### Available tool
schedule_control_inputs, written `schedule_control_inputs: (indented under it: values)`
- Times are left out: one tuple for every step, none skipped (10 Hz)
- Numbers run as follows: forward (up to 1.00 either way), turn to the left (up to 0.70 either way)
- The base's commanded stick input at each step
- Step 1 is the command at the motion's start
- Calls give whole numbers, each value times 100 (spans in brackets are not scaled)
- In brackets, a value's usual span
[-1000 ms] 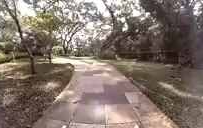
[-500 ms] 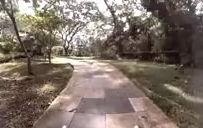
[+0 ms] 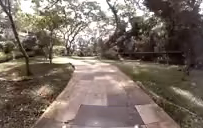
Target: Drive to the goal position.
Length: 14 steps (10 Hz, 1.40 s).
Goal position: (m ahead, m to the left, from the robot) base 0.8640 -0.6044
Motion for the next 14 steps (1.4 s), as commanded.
schedule_control_inputs:
  values:
    - [45, 0]
    - [45, 0]
    - [45, 0]
    - [45, 0]
    - [45, 0]
    - [45, 0]
    - [45, 0]
    - [45, 0]
    - [45, 0]
    - [45, 0]
    - [45, 0]
    - [45, 0]
    - [45, 0]
    - [45, 0]
